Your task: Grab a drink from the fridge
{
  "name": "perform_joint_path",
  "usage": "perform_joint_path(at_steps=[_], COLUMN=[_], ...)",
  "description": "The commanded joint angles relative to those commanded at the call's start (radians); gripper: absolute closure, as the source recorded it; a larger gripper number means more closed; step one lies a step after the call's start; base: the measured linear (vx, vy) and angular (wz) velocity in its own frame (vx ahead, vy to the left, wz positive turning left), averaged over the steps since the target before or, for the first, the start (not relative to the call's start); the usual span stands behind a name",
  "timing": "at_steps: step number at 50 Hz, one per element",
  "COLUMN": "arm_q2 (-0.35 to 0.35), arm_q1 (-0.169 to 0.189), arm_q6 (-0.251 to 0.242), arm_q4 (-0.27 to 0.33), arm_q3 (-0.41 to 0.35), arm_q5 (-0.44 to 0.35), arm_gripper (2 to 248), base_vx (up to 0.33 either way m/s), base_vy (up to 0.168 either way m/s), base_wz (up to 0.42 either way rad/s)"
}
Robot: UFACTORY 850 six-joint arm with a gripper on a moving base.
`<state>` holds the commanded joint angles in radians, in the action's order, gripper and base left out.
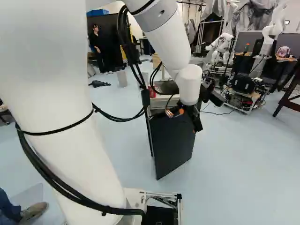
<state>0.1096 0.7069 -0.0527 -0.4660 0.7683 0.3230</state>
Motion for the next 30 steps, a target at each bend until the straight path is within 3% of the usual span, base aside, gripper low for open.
perform_joint_path(at_steps=[12,30], arm_q2=[-0.014,0.047], arm_q1=[-0.010,-0.011], arm_q6=[0.000,0.000], arm_q4=[0.000,0.000], arm_q3=[-0.019,-0.003], arm_q5=[-0.005,-0.046], arm_gripper=[3,3], base_vx=[0.000,0.000], base_vy=[0.000,0.000], base_wz=[0.000,0.000])
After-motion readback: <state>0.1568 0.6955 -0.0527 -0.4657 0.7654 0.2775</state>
